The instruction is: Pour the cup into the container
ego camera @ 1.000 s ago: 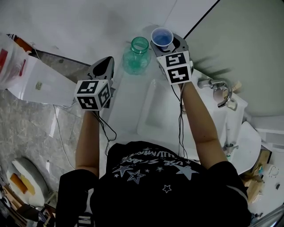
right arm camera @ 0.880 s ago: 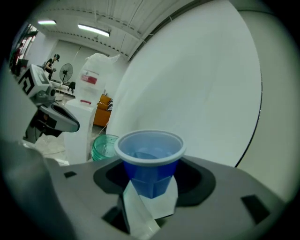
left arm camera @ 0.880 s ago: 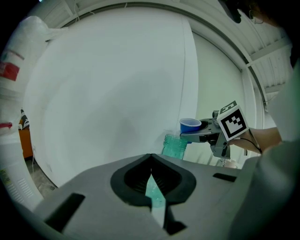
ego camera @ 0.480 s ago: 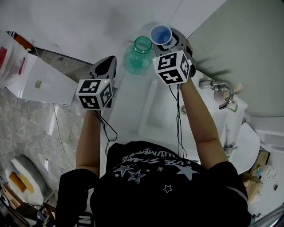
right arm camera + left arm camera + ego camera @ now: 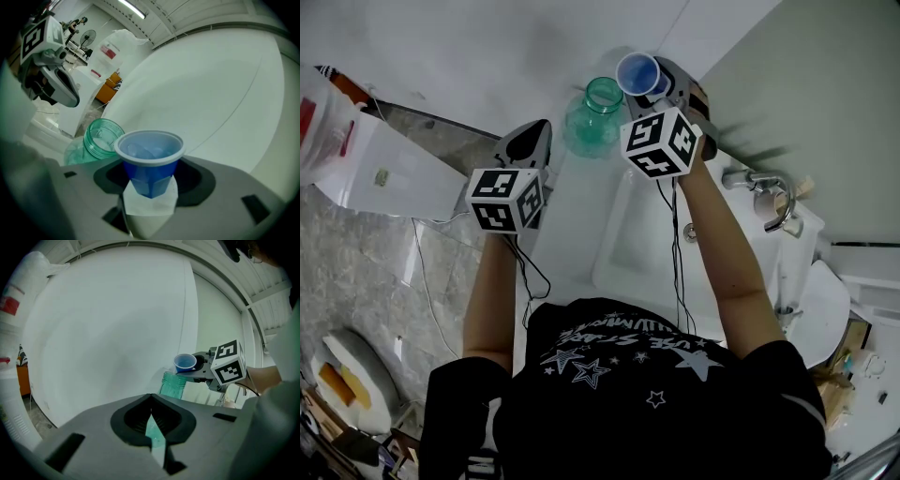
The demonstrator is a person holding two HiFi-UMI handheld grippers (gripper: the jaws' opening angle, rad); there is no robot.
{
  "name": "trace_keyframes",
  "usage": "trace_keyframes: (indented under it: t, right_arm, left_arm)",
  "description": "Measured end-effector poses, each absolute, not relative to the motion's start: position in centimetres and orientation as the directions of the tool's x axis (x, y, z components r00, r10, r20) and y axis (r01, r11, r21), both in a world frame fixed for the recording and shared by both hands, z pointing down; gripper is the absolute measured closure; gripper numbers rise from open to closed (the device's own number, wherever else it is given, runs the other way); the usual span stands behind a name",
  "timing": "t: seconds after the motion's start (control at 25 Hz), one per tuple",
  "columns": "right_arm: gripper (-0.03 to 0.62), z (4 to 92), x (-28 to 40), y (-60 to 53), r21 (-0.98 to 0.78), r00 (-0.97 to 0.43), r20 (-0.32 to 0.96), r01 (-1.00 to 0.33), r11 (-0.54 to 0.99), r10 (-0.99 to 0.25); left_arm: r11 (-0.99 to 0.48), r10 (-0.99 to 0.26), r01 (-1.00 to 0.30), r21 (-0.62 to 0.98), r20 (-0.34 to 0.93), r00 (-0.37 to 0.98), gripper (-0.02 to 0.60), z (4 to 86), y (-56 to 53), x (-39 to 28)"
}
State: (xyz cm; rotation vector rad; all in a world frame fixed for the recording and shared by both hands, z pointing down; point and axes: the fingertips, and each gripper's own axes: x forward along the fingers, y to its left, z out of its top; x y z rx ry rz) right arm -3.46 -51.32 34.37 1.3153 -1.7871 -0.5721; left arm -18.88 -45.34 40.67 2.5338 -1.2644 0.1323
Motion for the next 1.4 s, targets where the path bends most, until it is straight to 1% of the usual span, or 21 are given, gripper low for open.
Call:
trace_keyframes:
  t: [0.84,1.2,1.4]
  right_arm:
    - [0.326,34.48,-3.87,-51.67,0.878,-0.058,0.297,-0.376,0.296,-0.953]
    - [0.327,34.37,-3.81,-51.71,0.888,-0.053,0.281,-0.364,0.28,-0.958]
    - [0.327,34.33,-3.79,-51.8,0.91,-0.041,0.267,-0.317,0.266,-0.963]
  left_arm:
    - [-0.574,-0.755,-0.786,0.231,0.223,0.617,0.571,40.89,-44.93,-18.6]
    - [-0.575,-0.753,-0.783,0.236,0.223,0.62,0.571,41.07,-44.91,-18.54]
    - [-0.573,-0.753,-0.784,0.237,0.225,0.619,0.571,41.21,-44.88,-18.58]
